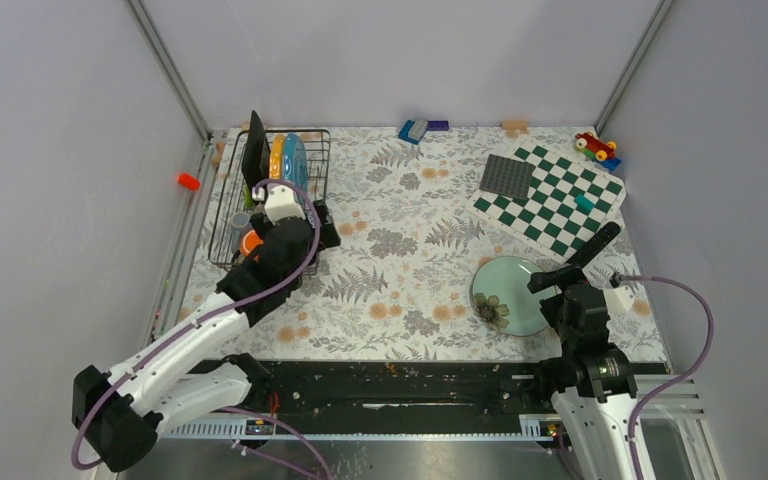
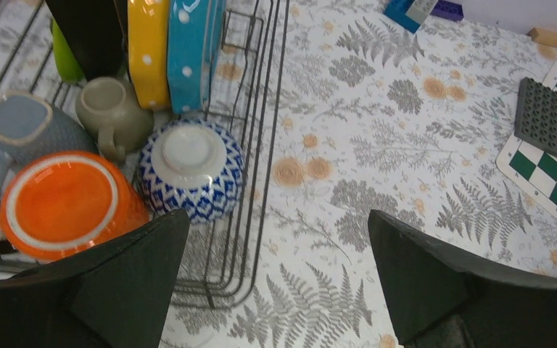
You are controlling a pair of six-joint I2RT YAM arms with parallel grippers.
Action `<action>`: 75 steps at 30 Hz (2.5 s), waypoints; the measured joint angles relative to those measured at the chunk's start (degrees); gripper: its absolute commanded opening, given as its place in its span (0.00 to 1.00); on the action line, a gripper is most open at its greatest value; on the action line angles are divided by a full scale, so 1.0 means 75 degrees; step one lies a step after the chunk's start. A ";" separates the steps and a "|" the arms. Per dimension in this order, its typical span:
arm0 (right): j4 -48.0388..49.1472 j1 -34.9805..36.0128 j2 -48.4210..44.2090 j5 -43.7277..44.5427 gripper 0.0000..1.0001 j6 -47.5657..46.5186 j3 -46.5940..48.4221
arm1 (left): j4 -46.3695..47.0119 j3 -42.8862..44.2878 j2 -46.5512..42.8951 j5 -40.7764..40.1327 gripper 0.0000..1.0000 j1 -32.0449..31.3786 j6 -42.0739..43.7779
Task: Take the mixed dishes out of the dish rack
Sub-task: Place the plate at the center of the board, then pick up the plate from the dish rack.
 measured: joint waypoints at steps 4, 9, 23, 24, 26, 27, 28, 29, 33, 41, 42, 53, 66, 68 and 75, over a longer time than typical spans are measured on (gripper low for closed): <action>0.1128 0.0000 0.0195 -0.0329 1.00 -0.0134 -0.0236 | 0.0143 0.0484 0.0256 0.1186 0.99 0.1090 0.0629; 0.1944 0.0000 0.0184 -0.0810 1.00 -0.0119 -0.0714 | 0.0213 0.1900 0.1411 0.2404 0.99 0.2355 0.1381; 0.2224 0.0000 -0.0128 -0.1821 1.00 -0.0061 -0.1122 | -0.0545 0.4905 0.4634 0.5182 0.99 0.4001 0.2279; 0.2221 0.0000 -0.0114 -0.1880 1.00 -0.0073 -0.1116 | -0.0612 0.4963 0.4782 0.5272 0.99 0.4042 0.2282; 0.2226 0.0000 -0.0058 -0.1953 1.00 -0.0085 -0.1102 | -0.0723 0.5004 0.5004 0.5421 0.99 0.4100 0.2279; 0.2226 0.0000 -0.0015 -0.1958 1.00 -0.0093 -0.1090 | -0.0784 0.5004 0.5065 0.5470 0.99 0.4121 0.2279; 0.2224 0.0000 0.0026 -0.1964 1.00 -0.0099 -0.1072 | -0.0857 0.5004 0.5100 0.5514 0.99 0.4153 0.2279; 0.2235 0.0000 0.0079 -0.1985 1.00 -0.0102 -0.1058 | -0.0906 0.5004 0.5115 0.5552 0.99 0.4188 0.2279; 0.2317 0.0000 0.0216 -0.2104 0.99 -0.0105 -0.1052 | -0.0889 0.5033 0.5115 0.5677 0.99 0.4368 0.2282; 0.2369 0.0000 0.0277 -0.2148 1.00 -0.0105 -0.1049 | -0.0898 0.5120 0.5167 0.5712 0.99 0.4508 0.2384; 0.2372 0.0000 0.0277 -0.2148 1.00 -0.0105 -0.1049 | -0.0921 0.5217 0.5243 0.5735 0.99 0.4508 0.2390; 0.2387 0.0000 0.0294 -0.2148 1.00 -0.0105 -0.1049 | -0.1040 0.5662 0.5727 0.5703 0.99 0.4520 0.2538; 0.2387 0.0000 0.0449 -0.2148 1.00 -0.0105 -0.1049 | -0.1102 0.5724 0.6097 0.5692 0.99 0.4523 0.2690; 0.2390 0.0000 0.0449 -0.2148 0.99 -0.0105 -0.1049 | -0.1145 0.5811 0.6204 0.5727 0.98 0.4523 0.2725; 0.2390 0.0000 0.0449 -0.2145 0.99 -0.0105 -0.1049 | -0.1495 0.6452 0.6851 0.5776 0.76 0.4526 0.2838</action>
